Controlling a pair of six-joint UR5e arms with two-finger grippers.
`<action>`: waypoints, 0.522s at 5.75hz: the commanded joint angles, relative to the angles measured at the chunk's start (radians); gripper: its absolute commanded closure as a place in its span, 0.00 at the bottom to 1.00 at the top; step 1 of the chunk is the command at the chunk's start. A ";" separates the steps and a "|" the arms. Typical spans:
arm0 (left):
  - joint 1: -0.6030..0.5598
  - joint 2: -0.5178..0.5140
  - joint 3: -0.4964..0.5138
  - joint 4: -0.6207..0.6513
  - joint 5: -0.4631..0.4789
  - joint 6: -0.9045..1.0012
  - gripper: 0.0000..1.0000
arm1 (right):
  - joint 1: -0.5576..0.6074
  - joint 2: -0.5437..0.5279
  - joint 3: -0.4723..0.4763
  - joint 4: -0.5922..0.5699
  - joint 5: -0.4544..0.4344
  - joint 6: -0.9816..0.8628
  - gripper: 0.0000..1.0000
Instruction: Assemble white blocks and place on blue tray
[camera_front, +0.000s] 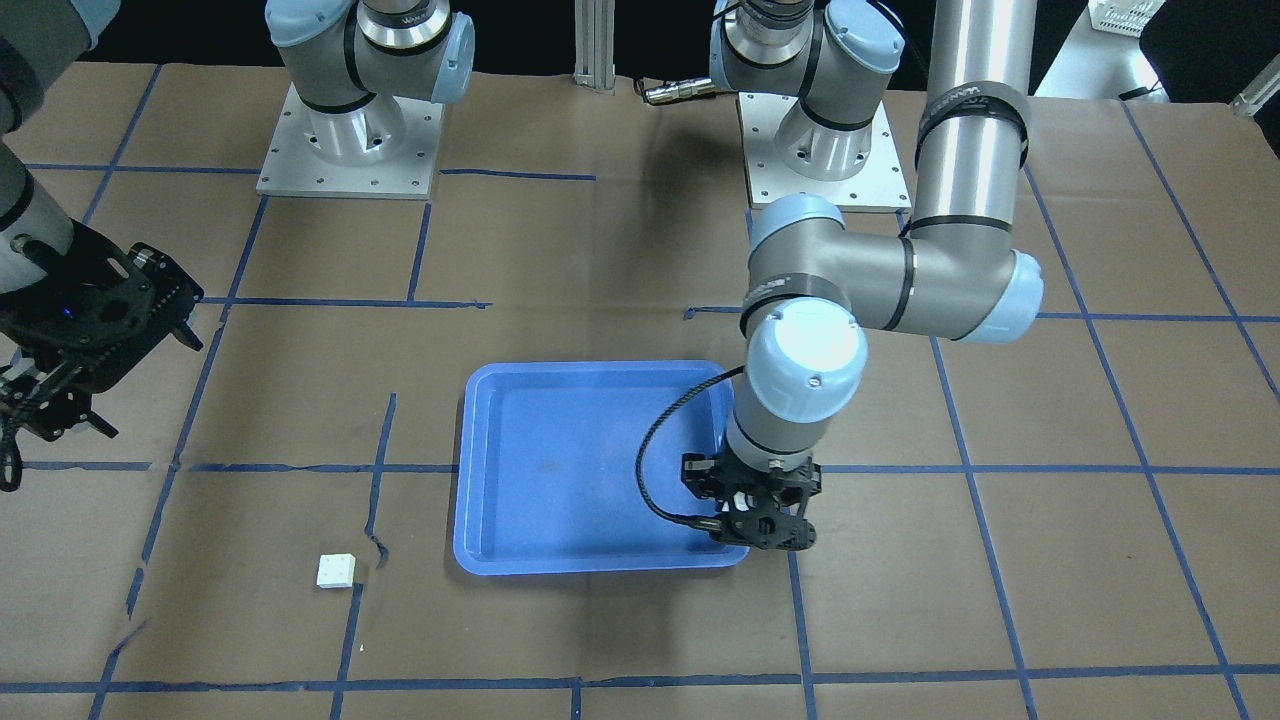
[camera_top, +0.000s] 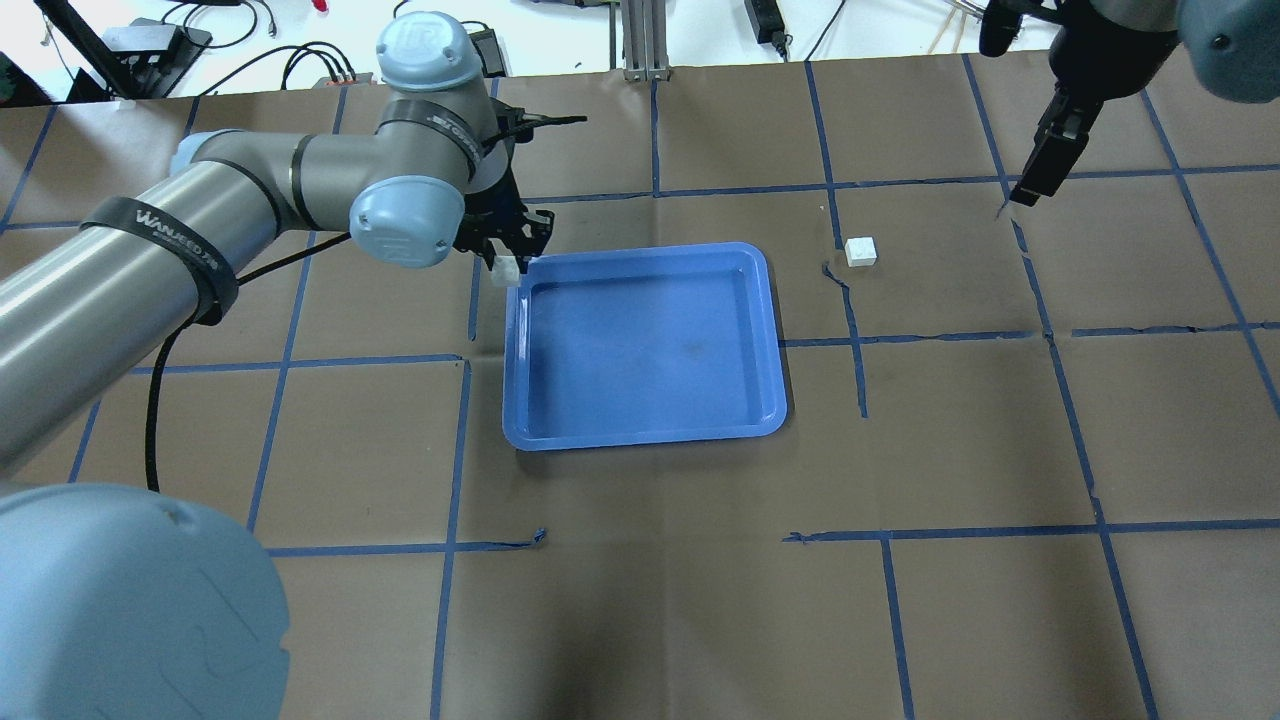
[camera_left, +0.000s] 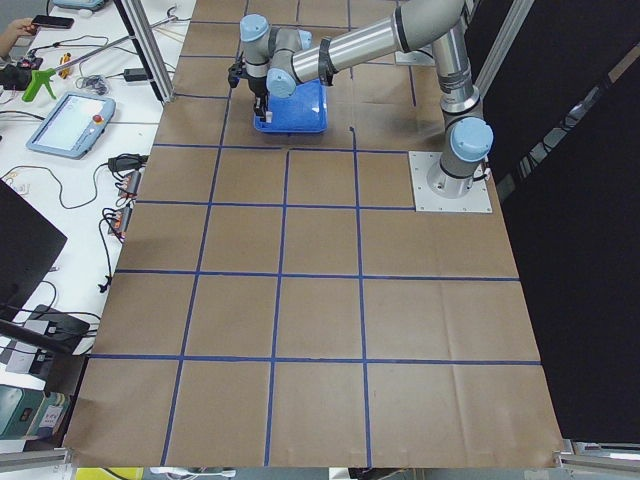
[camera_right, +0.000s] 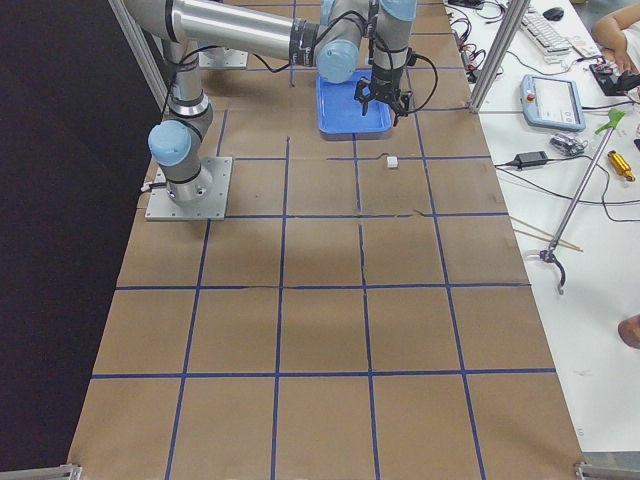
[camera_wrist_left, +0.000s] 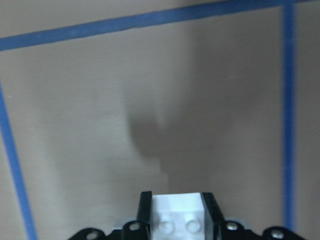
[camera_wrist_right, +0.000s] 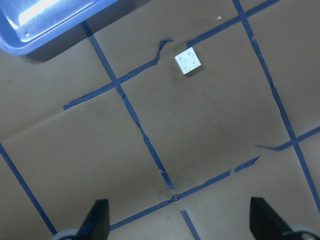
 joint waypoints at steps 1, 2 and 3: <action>-0.128 -0.021 -0.013 0.002 -0.005 -0.223 0.79 | 0.001 0.059 -0.002 -0.030 0.088 -0.283 0.00; -0.140 -0.018 -0.018 0.007 -0.004 -0.214 0.79 | 0.001 0.105 0.000 -0.092 0.146 -0.391 0.00; -0.138 -0.027 -0.015 0.014 0.001 -0.138 0.79 | 0.001 0.151 -0.003 -0.123 0.212 -0.486 0.00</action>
